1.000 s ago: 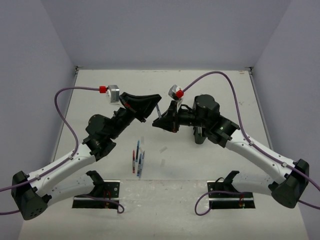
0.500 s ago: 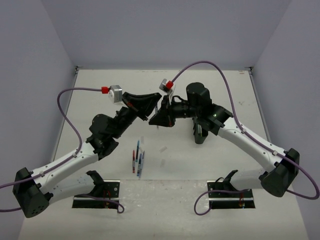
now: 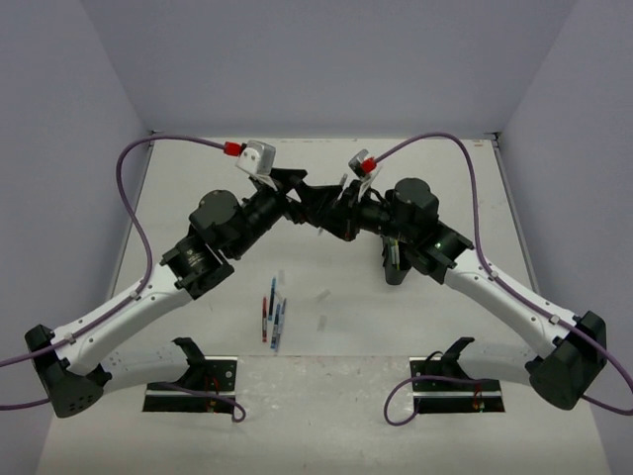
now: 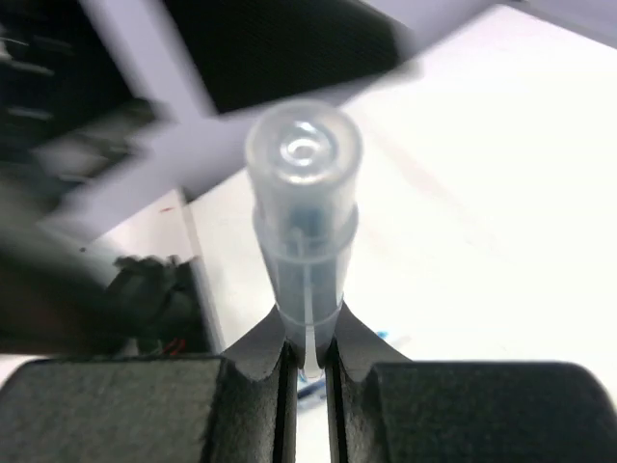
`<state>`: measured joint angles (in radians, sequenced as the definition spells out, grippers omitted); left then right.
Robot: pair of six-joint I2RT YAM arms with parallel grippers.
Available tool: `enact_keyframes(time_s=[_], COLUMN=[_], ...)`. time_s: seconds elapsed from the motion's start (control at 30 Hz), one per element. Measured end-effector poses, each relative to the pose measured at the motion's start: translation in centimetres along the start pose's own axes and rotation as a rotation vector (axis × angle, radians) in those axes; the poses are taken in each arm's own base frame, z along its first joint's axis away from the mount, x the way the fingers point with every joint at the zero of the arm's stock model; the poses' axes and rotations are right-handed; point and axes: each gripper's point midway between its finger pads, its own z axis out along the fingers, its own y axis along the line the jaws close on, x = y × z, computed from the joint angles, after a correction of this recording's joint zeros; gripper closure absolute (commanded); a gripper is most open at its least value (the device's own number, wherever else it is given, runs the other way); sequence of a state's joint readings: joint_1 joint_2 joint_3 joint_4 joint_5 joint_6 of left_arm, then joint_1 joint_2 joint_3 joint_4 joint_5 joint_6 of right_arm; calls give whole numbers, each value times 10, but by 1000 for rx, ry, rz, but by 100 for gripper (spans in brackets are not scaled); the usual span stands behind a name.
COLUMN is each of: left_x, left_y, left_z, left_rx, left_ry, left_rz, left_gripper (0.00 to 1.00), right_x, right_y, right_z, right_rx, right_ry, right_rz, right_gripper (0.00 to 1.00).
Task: Sort the stationery into containers
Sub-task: Place the pen in the storage box.
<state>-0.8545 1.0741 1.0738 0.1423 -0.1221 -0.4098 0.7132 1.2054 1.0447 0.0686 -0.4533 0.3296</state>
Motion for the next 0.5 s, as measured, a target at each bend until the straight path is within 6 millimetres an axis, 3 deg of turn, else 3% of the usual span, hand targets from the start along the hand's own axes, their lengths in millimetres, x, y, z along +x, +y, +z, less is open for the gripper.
enact_keyframes(time_s=[0.07,0.17,0.3,0.4,0.5], left_x=[-15,-54,-89,-86,-61], left_y=[-4,1,17,28,40], left_z=[-2,-10,-32,-52,-65], left_rx=[-51,-167,-283,-323,-353], left_ry=[2,-55,-116,-101,-41], left_rz=[-26,-57,-50,-38,-15], left_gripper=[0,0,0,0,0], right_x=[8,36,73,90,104], right_y=[-27,-72,-125,-156,-174], right_z=[-5,-19,-63,-101,-130], right_rx=[131,350,652,862,1014], right_ry=[-5,48,111,142,179], right_rz=[22,78,163,211,229], right_gripper=[100,100,100,100,100])
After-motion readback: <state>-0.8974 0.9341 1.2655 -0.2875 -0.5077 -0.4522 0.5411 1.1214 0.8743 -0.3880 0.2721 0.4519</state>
